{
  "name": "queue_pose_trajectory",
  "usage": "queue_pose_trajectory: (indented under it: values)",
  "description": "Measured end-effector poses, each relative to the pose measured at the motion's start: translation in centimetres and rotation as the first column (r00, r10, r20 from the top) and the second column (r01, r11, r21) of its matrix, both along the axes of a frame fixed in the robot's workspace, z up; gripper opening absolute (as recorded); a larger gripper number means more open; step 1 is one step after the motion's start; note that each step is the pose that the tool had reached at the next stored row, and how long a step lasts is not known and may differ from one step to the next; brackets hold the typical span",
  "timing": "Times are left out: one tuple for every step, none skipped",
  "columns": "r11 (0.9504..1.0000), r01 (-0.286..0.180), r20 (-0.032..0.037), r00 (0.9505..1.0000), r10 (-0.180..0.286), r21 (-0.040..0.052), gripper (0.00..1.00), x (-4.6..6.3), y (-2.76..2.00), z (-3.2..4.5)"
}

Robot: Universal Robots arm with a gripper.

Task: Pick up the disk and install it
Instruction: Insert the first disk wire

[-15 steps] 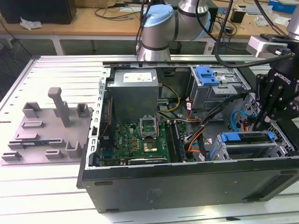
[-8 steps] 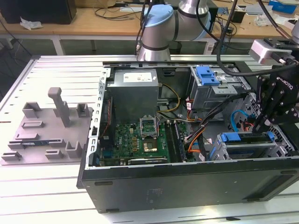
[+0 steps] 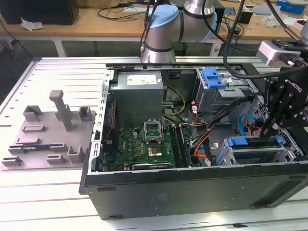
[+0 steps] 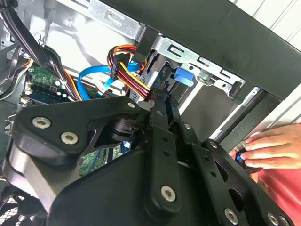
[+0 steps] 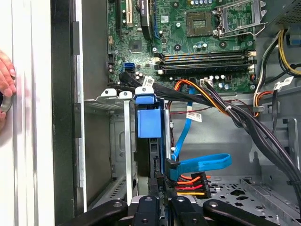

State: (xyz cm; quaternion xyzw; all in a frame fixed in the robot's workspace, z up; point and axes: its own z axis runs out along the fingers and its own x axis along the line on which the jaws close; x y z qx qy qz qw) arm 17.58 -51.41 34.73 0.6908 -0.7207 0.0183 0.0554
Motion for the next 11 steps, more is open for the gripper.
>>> queue_pose_trajectory:
  values:
    - [1.0,0.0,0.0,1.0,0.0,0.004,0.17,0.0,-0.03,0.0]
    - [1.0,0.0,0.0,1.0,0.0,0.0099,0.17,0.0,-0.09,0.0]
    - [0.9998,0.0,0.0,1.0,0.0,0.0223,0.17,0.0,-0.21,0.01]
    - [0.9994,0.0,0.0,1.0,0.0,0.0355,0.17,-0.01,-0.38,0.02]
    - [0.999,0.0,0.0,1.0,0.0,0.0438,0.17,0.0,-0.54,0.05]
    - [0.9988,0.0,-0.0001,1.0,0.0,0.0492,0.17,0.0,-0.71,0.09]
    - [0.9987,0.0,0.0,1.0,0.0,0.0515,0.17,0.0,-0.82,0.13]
    - [0.9986,0.0,0.0,1.0,0.0,0.0522,0.17,0.0,-0.87,0.16]
    - [0.9986,0.0,0.0,1.0,0.0,0.0526,0.17,0.0,-0.91,0.18]
    - [0.9986,0.0,0.0,1.0,0.0,0.0528,0.17,0.0,-0.94,0.19]
    - [0.9986,0.0,0.0,1.0,0.0,0.053,0.17,0.0,-0.94,0.19]
